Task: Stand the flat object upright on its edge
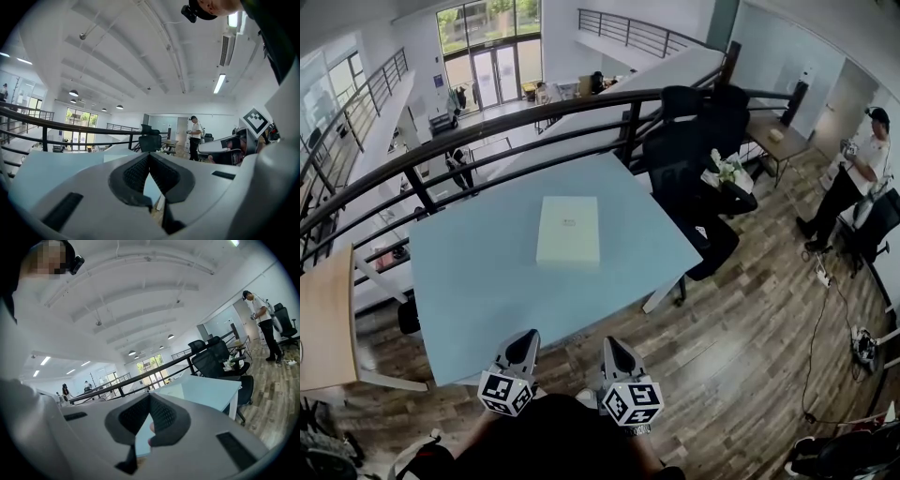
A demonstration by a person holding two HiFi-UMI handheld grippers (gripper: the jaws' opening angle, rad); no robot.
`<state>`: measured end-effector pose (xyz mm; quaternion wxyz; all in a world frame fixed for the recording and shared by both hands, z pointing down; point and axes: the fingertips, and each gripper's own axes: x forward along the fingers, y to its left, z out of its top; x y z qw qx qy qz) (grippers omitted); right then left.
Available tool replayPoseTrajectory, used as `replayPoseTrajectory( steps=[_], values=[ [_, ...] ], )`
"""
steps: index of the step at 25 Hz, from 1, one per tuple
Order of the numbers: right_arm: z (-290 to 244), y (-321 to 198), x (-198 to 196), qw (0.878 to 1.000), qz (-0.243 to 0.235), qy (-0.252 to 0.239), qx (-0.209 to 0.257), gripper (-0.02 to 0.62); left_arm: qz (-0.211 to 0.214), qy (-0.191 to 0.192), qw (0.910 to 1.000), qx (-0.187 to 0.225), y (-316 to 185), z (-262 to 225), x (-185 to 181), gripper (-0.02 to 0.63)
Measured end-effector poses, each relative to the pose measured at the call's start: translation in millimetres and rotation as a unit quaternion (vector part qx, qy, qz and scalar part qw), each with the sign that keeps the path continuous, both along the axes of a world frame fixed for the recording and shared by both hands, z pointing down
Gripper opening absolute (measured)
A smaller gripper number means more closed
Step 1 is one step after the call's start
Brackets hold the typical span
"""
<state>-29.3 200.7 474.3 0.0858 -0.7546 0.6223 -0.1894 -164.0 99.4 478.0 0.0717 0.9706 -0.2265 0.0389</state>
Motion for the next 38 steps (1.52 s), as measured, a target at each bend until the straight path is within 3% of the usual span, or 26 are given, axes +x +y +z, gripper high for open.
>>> replayPoseTrajectory(
  steps=[22, 38],
  values=[
    [12, -4, 23, 1.000, -0.007, 0.002, -0.016, 0.008, -0.004, -0.009, 0.9999, -0.004, -8, 10, 24, 0.003],
    [24, -53, 59, 0.999, -0.018, 0.008, -0.040, 0.008, -0.026, -0.007, 0.9992, -0.028, -65, 27, 54, 0.003]
  ],
)
